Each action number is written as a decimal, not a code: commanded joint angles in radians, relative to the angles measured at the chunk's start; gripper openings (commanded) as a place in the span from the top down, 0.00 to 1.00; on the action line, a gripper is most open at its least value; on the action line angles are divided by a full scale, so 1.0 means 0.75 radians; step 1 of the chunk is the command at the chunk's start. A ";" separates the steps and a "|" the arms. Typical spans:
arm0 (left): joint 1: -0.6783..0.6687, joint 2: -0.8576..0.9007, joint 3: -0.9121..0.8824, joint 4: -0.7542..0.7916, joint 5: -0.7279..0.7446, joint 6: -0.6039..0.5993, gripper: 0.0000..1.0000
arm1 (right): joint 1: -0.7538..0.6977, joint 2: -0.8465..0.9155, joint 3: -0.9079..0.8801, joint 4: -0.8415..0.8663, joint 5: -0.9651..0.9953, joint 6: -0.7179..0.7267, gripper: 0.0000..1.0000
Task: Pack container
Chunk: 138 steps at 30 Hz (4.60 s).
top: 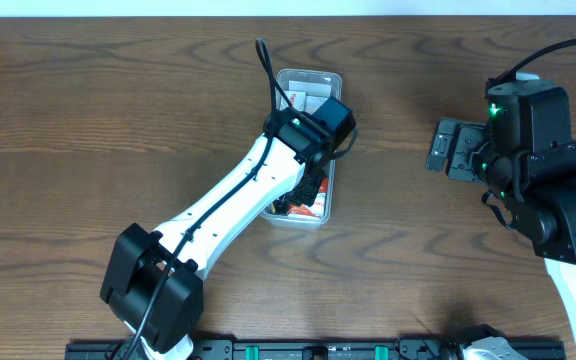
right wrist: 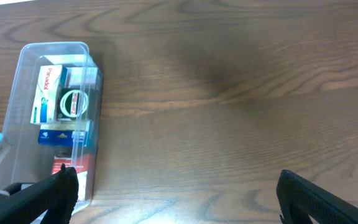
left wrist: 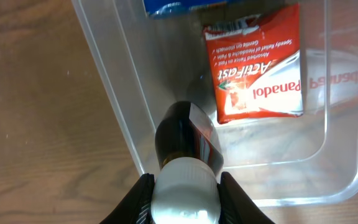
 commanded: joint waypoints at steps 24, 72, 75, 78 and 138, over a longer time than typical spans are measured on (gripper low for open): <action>-0.002 -0.006 -0.001 -0.065 0.050 -0.086 0.61 | -0.017 0.001 0.000 0.000 0.022 -0.015 0.01; 0.740 -0.563 0.237 -0.205 -0.248 -0.095 0.02 | -0.018 0.001 0.000 0.000 0.022 -0.016 0.01; 0.747 -0.586 0.190 -0.018 -0.246 0.001 0.02 | -0.017 0.001 0.000 0.000 0.022 -0.016 0.01; 0.771 -0.669 0.066 0.219 -0.173 0.137 0.02 | -0.017 0.001 0.000 0.000 0.022 -0.016 0.01; 1.058 -2.439 -1.997 1.251 0.156 0.090 0.02 | -0.017 0.001 0.000 0.000 0.022 -0.016 0.01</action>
